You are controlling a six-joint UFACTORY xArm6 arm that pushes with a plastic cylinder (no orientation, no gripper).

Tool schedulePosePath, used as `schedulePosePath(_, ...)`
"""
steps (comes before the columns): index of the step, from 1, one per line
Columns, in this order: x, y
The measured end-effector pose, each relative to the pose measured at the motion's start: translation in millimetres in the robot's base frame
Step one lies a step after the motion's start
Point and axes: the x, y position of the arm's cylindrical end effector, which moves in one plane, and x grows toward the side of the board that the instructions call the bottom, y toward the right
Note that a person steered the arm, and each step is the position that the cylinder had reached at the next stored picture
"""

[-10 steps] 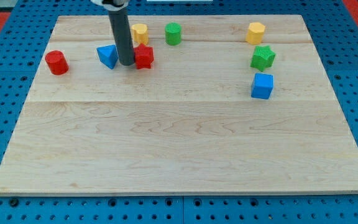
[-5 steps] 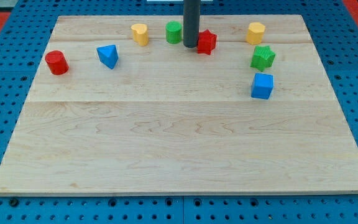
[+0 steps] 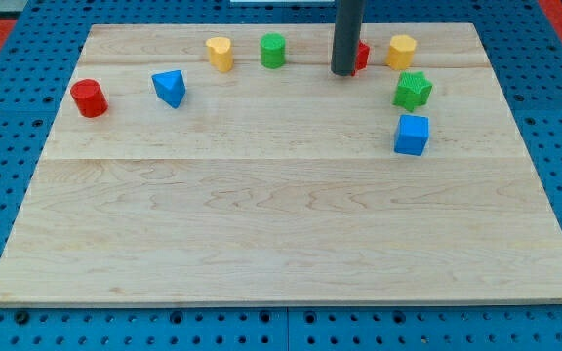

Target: Place the red star at the top of yellow hexagon

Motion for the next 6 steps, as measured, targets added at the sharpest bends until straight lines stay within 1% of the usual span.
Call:
schedulePosePath(1,-23.3,5.4)
schedulePosePath(2,-39.0,-12.5)
schedulePosePath(3,-47.3,-14.7)
schedulePosePath(5,-64.5,4.4)
schedulePosePath(6,-64.7,34.5)
